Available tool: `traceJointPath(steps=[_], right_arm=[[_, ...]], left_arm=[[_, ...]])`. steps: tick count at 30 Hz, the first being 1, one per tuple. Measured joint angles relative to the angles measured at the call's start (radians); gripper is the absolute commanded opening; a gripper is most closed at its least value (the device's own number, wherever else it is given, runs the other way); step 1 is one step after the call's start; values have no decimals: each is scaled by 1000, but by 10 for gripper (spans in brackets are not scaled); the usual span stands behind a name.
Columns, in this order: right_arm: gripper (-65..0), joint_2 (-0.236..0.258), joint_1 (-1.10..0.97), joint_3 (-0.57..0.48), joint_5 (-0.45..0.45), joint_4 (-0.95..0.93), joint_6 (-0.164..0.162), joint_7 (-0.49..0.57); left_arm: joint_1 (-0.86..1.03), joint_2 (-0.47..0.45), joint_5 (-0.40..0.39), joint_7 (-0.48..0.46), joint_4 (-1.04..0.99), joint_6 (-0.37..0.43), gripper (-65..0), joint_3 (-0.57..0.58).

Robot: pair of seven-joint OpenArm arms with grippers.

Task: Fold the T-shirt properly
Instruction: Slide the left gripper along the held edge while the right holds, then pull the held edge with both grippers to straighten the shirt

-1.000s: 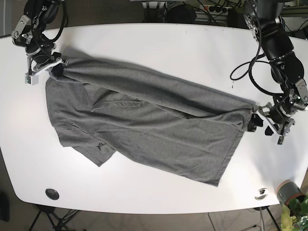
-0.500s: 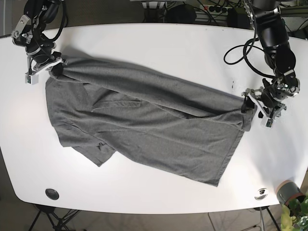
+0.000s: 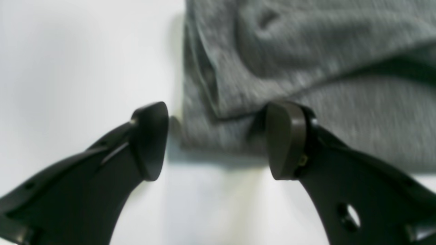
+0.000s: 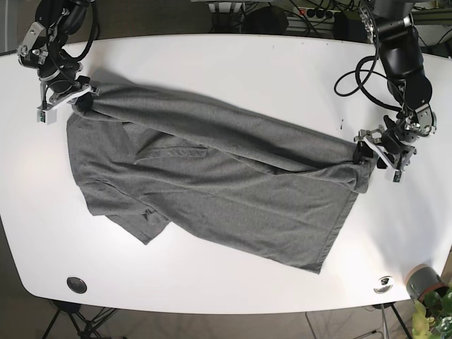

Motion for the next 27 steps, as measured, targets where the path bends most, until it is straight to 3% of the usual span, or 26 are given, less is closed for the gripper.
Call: traceJointPath(steps=[2,4,6,10,14,20,27], right_arm=[[-626,0,0,0,0,0,0,0],[-626,0,0,0,0,0,0,0],[-626,0,0,0,0,0,0,0],[-626,0,0,0,0,0,0,0],[-626,0,0,0,0,0,0,0],[-626,0,0,0,0,0,0,0],[-626,6,-8,-45,0,0,3,5]], left_arm=[[-16,0,-4,-7,-27,0,-256,1],[-23,0,-5,-19,-46,0,-324,1],[-22,-1,-4,-19,-48,-1,-443,1],[-17,-6,-8,-20,-43,0,-603,26],[-19,-20,-8,-18,-42,-1,-647,60],[48,-19,-19,-13,-1,-11,-650,-11],[151,-18,-8,79,154,-11,-650,-64]])
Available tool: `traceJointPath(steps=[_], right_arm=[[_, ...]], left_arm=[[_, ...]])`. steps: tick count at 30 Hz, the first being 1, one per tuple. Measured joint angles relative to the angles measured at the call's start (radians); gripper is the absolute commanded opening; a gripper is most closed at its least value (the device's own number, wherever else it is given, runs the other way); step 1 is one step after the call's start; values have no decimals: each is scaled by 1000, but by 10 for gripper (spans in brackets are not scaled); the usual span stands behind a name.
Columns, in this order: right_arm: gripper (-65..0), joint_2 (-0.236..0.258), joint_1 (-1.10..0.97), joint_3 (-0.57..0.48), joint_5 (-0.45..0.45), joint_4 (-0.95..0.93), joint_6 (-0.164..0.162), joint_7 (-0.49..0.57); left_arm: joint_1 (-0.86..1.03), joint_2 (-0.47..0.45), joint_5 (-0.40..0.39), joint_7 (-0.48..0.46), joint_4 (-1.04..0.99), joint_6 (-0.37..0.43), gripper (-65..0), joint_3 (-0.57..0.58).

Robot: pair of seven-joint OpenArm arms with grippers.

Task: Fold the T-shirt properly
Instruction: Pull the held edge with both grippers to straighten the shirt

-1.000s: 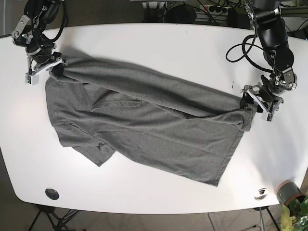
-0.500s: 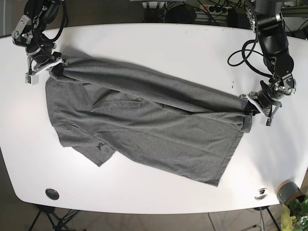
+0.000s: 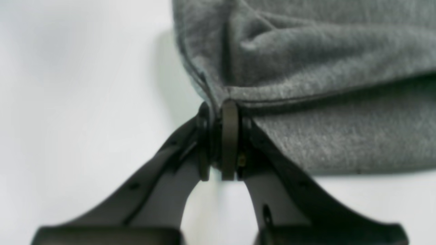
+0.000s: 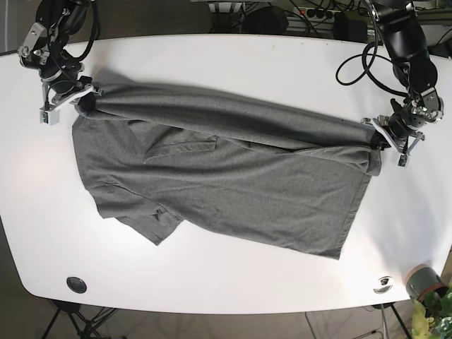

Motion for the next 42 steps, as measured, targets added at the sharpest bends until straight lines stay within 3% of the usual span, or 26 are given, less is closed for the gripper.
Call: traceJointPath(steps=[3,5,11,15,19,26,42], right_arm=[[-626,-1,-8,-40,8,1,1,3],[-626,0,-22,-60,7,10,24,3],[-623,8,-38,-127,8,17,165,-7],[-623,34,-35,-127,8,18,210,-5],[-623,74,-39,-129,8,17,314,-5],[-623,123,-57,-130,11,17,319,-41],[-623,145,-169,-130,9,17,319,-42]], left_arm=[[40,2,-1,25,51,0,-650,-47],[80,1,0,37,90,0,-650,-82],[168,4,8,112,172,3,-650,-157],[206,4,-1,105,204,3,-650,-195],[224,7,1,108,208,0,-650,-218],[274,9,-7,105,209,-1,-650,-218],[525,2,-129,101,344,0,-650,-223]])
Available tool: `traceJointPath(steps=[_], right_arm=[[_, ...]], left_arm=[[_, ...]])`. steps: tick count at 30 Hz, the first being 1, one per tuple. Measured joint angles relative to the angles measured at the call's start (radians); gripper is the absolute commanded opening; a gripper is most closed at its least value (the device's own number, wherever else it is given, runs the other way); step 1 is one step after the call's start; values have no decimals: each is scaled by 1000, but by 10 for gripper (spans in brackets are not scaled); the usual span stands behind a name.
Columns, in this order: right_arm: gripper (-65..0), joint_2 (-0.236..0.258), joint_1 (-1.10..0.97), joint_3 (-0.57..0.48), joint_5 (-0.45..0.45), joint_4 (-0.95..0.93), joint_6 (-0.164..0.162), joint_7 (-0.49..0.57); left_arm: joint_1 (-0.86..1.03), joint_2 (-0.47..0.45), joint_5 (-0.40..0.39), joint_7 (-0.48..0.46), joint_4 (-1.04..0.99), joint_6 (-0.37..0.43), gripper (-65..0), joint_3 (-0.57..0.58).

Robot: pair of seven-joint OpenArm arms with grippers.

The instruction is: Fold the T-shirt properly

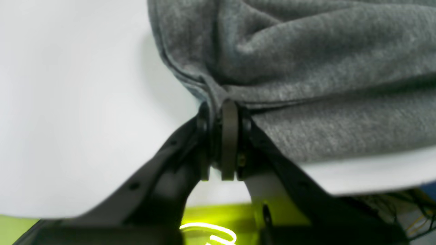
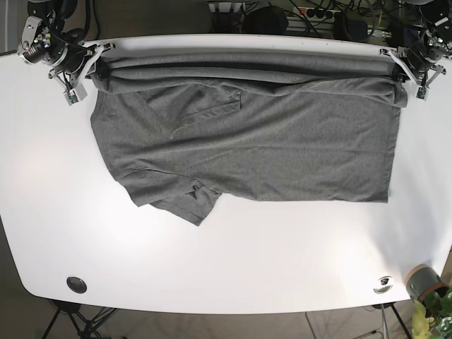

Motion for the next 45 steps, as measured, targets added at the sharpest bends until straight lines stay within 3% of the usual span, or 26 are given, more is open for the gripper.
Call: traceJointPath(steps=[2,5,9,12,16,18,24,31,36,40,45], right_arm=[[-598,0,-2,1,-1,0,0,0],[-477,0,-3,3,0,0,0,0],[-255,-3,-2,7,0,0,0,1],[-157,-3,-2,10,-2,0,-1,2],[-149,-11,0,15,19,1,0,2],[-149,-24,1,49,79,2,0,3],[-149,-17,23,85,117,4,-1,-1],[-149,-27,19,77,123,75,-1,-8],[-149,-41,25,-45,129,146,-2,-6],[-149,-43,46,-149,122,153,3,-6],[-149,-39,79,-321,115,151,-1,-6]], left_arm=[[15,3,-8,0,2,-1,-650,-20],[21,18,-2,5,-3,-3,-650,-47],[20,19,1,4,0,-3,-650,-50],[20,20,1,5,1,0,-581,-47],[18,26,6,5,1,1,-444,-46],[18,27,5,5,2,2,-403,-46],[9,35,0,11,42,3,-404,-53],[6,41,-187,5,130,3,-404,-124],[6,40,-240,8,138,3,-404,-113],[6,40,-229,13,140,4,-404,-94],[4,44,-235,92,142,3,-406,-20]])
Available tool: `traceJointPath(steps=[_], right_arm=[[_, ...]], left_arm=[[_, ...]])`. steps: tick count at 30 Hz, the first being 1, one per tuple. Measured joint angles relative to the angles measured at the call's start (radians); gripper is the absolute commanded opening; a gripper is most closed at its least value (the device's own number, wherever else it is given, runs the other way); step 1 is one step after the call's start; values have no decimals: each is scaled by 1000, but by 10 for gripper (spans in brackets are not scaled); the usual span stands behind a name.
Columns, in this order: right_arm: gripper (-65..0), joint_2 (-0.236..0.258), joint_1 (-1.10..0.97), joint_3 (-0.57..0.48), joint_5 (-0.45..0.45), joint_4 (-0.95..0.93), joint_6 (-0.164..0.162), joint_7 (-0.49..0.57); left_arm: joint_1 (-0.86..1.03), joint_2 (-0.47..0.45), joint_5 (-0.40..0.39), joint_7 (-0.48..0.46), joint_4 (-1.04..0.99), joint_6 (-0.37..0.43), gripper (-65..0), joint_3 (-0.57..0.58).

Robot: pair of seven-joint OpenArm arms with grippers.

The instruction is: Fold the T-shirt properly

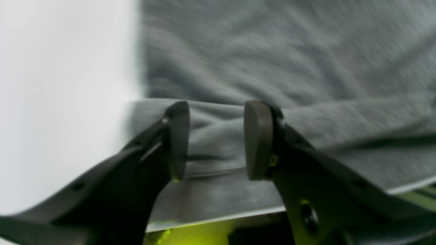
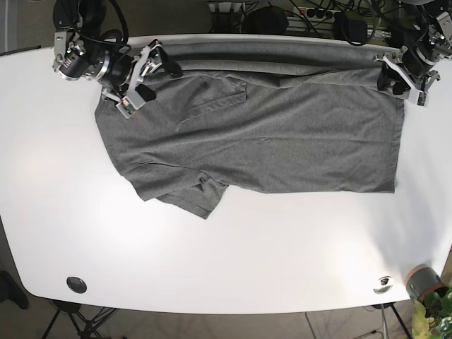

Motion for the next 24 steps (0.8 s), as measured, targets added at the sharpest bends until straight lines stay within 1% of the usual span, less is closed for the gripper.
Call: traceJointPath(steps=[2,5,8,11,14,16,18,19,21,24], right_arm=[[-149,-5,14,-52,1,0,0,0],[-149,-5,32,-107,1,0,0,2],[-149,-5,38,-137,-1,0,0,1],[-149,-7,39,-146,0,-2,0,0],[-149,-22,40,-143,-1,-2,-1,2],[-149,-24,40,-143,0,-2,0,2],[-149,-23,40,-143,-2,-2,0,1],[-149,-23,40,-143,-3,-2,0,1],[-149,-23,40,-144,-3,-2,0,2],[-149,-27,40,-146,-3,-2,0,1]], left_arm=[[8,-2,7,20,23,1,-406,23],[34,-1,3,17,76,0,-406,48],[65,1,-3,16,122,0,-406,55],[103,0,0,17,149,0,-407,51],[132,0,5,18,153,0,-413,51],[137,5,24,18,151,-1,-447,39],[132,19,58,13,136,-8,-472,-6],[129,30,80,11,122,-7,-469,-42],[107,53,143,11,88,1,-429,-112],[63,71,214,24,50,4,-346,-161]])
